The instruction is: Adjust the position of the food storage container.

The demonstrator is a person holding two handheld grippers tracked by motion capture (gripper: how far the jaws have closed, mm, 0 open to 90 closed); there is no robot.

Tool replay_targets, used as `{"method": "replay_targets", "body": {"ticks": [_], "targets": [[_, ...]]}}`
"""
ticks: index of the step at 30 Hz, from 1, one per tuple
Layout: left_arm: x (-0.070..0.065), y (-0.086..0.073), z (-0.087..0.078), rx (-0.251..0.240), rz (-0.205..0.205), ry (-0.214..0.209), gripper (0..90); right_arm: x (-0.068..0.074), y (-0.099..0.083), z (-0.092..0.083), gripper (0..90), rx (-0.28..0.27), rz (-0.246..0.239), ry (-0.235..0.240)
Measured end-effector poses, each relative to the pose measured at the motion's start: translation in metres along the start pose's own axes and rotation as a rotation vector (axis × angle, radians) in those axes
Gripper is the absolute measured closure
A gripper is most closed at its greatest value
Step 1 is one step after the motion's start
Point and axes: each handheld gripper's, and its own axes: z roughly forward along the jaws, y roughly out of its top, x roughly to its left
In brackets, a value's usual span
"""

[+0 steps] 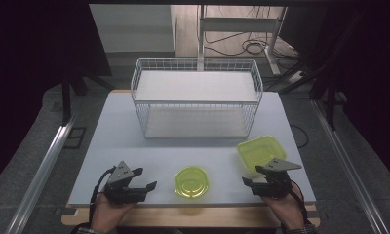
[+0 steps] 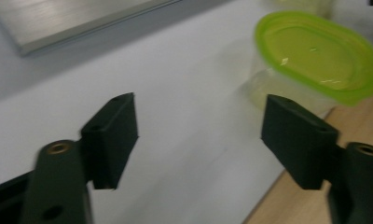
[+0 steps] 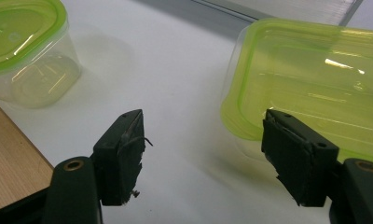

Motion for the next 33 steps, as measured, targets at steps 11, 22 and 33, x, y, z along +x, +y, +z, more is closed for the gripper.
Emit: {"method": "replay_targets", "body": {"ticks": [11,22,33], "targets": [[-0.032,0.022,0.007,-0.014,0.021,-0.105,70.7,0.002,0.001,0.002,28.0,-0.011,-0.020,-0.003],[-0.056,0.039,0.022,-0.007,0.052,-0.208,82.3,0.004,0.001,0.003,27.1,-0.013,-0.032,-0.009],[-0.090,0.049,0.053,0.038,0.092,-0.283,89.9,0.005,0.000,0.004,26.9,-0.011,-0.037,-0.007]]}}
